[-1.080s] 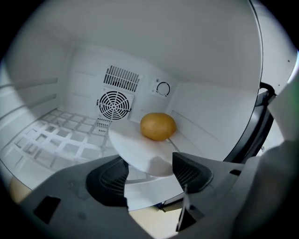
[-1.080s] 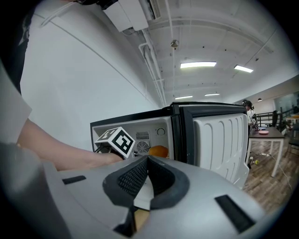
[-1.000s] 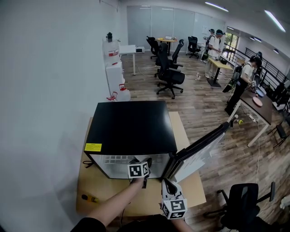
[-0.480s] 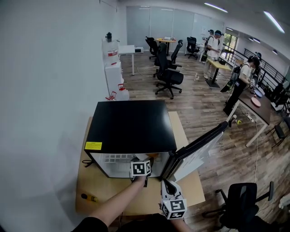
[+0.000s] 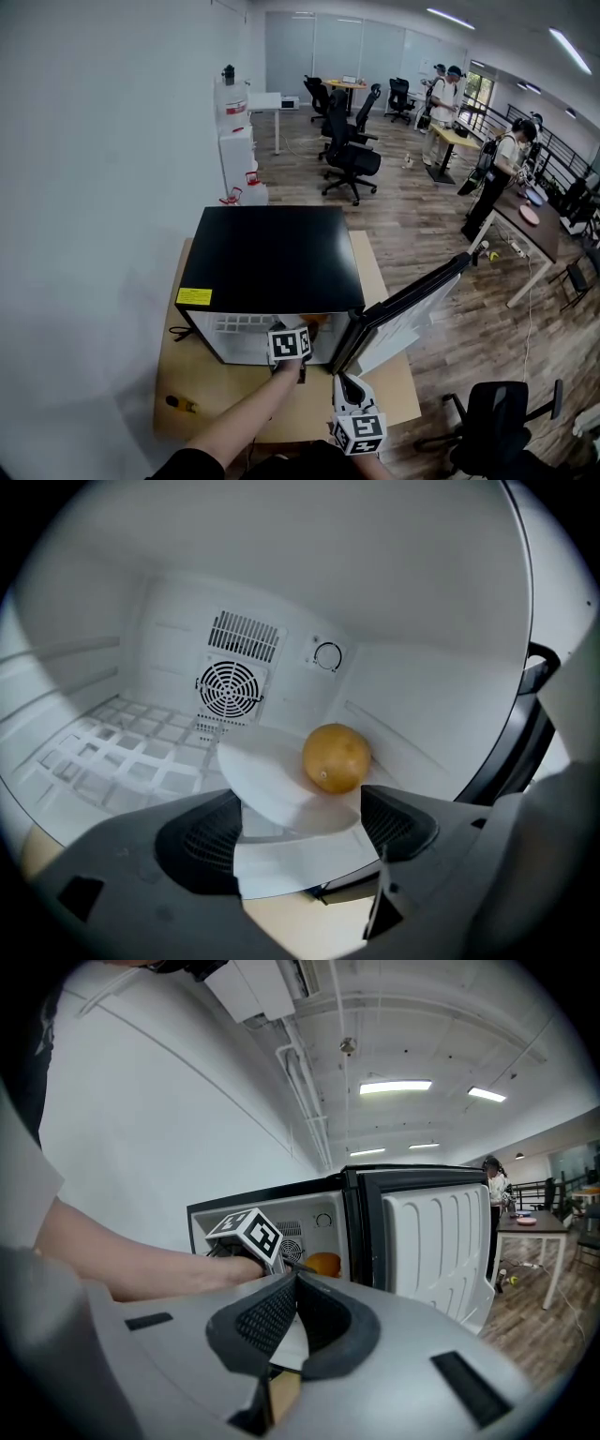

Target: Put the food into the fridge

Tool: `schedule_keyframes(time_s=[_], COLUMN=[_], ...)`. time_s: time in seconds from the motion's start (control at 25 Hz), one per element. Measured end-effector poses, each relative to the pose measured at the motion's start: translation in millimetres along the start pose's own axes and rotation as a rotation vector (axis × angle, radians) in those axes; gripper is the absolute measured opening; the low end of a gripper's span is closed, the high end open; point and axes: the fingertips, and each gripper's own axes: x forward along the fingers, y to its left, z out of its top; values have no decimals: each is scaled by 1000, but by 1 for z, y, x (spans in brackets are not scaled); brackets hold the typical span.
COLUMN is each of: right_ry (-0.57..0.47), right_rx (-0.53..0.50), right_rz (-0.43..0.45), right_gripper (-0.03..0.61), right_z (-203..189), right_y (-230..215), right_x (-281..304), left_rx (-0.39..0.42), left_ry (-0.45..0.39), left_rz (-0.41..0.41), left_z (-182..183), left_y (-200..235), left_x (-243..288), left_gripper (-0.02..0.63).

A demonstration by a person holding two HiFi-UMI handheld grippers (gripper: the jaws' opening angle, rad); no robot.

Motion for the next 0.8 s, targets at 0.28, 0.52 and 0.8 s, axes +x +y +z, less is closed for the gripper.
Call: schedule_keyframes(time_s=[0.28,0.52,0.8], right_ry=[4,3,4], right_rx=[-4,-4,-4], right_rz=[24,44,49], right_gripper=[60,60,60], right_z=[-1,1,0], right_y=[5,11,12], right_x=[2,4,3], left_rx=[39,42,36], left_ry=[10,-2,-8], left_rz=[66,79,91], left_z=[-9,-2,0], left_y=[13,20,22], left_x=[-5,-8,-7], left_gripper=[373,374,374])
